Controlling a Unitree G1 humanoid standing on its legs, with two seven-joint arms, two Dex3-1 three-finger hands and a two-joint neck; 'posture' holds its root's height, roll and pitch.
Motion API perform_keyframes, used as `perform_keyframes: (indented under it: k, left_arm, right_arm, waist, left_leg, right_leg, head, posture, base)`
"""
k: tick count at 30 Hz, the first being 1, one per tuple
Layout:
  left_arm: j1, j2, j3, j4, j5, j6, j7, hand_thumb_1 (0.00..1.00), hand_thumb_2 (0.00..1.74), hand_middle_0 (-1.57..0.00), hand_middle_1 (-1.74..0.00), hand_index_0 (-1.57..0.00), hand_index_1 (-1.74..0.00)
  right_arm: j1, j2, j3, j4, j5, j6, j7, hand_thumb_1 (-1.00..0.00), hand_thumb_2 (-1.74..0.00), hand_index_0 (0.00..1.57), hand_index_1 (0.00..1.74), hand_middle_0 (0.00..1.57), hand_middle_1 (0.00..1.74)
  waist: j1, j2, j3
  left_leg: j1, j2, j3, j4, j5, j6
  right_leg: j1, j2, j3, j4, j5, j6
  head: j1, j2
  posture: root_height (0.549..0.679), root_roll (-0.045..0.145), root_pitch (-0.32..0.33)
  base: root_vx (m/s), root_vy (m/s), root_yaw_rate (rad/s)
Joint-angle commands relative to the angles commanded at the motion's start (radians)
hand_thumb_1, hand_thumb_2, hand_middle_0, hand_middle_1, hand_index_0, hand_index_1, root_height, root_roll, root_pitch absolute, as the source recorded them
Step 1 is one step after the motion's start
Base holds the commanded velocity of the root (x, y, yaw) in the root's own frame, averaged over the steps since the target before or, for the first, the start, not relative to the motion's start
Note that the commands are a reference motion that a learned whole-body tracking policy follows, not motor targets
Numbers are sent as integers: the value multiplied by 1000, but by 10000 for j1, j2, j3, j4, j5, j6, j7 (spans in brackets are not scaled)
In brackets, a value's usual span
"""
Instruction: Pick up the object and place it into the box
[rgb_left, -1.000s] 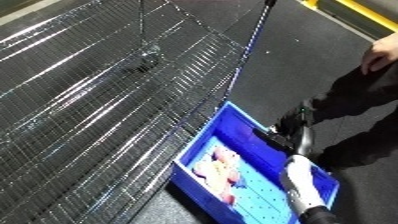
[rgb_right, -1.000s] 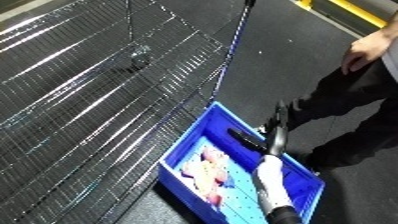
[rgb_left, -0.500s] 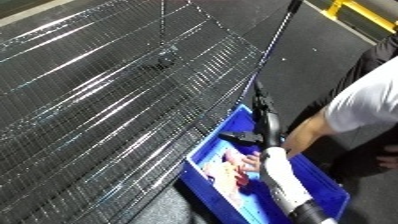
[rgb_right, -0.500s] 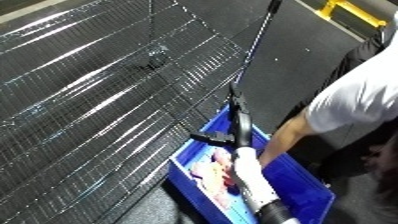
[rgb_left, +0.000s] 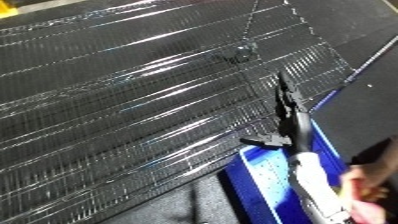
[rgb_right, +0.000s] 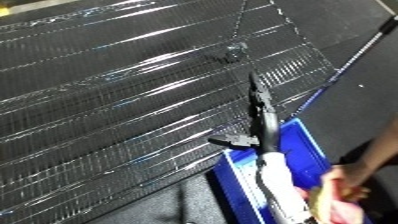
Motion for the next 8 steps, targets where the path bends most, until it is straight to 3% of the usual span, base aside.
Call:
perform_keyframes:
  k: [8]
  left_arm:
    - [-97,17,58,30,118,31,64,1000,1740,-1570,-1740,-1570,-1740]
  right_arm:
    - [-333,77,799,-238,-179,117,233,0,0,0,0,0,0]
  waist:
    - [342,-75,116]
  left_leg:
    - [-109,-68,-148,23,15,27]
  right_leg:
    - [-110,-23,-53,161,-10,-10]
  head:
    - [-1336,172]
  posture:
    - [619,48,-249]
  base:
    - [-3,8,46]
